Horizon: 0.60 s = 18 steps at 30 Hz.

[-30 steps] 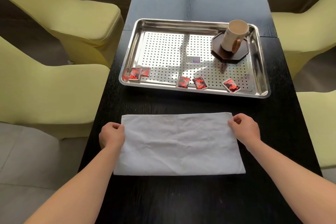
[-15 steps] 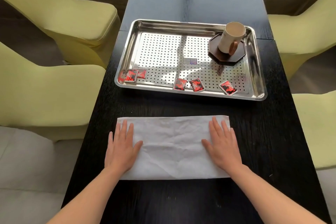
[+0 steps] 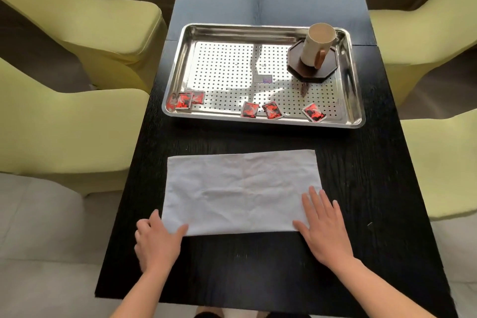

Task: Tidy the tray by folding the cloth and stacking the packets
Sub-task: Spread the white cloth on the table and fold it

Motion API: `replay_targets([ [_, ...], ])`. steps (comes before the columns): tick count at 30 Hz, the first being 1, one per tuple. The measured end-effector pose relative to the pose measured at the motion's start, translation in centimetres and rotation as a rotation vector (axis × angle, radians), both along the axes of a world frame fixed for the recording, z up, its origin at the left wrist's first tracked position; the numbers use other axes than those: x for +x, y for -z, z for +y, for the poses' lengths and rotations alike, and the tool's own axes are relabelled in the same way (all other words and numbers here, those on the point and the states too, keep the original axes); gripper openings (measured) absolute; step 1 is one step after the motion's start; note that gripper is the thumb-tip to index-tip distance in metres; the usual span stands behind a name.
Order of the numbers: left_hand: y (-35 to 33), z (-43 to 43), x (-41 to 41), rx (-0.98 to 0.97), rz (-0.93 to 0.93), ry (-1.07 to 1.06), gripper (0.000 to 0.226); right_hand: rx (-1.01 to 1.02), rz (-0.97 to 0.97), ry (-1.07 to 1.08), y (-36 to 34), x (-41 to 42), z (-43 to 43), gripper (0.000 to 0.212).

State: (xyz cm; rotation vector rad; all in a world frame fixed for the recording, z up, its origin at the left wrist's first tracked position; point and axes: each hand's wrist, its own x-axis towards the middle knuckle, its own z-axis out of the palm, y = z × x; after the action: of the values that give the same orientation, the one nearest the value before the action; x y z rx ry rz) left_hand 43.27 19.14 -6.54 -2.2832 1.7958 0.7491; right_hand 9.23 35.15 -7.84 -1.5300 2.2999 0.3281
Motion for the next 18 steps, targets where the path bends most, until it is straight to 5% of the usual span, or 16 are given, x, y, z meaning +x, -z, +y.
replay_targets([
  [5, -0.4, -1.8, -0.3, 0.07, 0.071, -0.131, 0.088, -0.135, -0.037, 0.177, -0.6, 0.5, 0.0, 0.08],
  [12, -0.2, -2.3, 0.1, 0.142, 0.099, -0.315, 0.046, -0.249, -0.188, 0.711, -1.9, 0.0, 0.0, 0.061],
  [14, -0.1, -2.4, 0.1, 0.129, 0.163, -0.367, 0.022, -0.226, -0.27, 0.819, -2.1, -0.5, -0.3, 0.053],
  [18, 0.2, -2.3, 0.2, 0.111, 0.36, -0.483, 0.011, -0.265, -0.37, 0.989, -2.2, -1.5, -0.4, 0.027],
])
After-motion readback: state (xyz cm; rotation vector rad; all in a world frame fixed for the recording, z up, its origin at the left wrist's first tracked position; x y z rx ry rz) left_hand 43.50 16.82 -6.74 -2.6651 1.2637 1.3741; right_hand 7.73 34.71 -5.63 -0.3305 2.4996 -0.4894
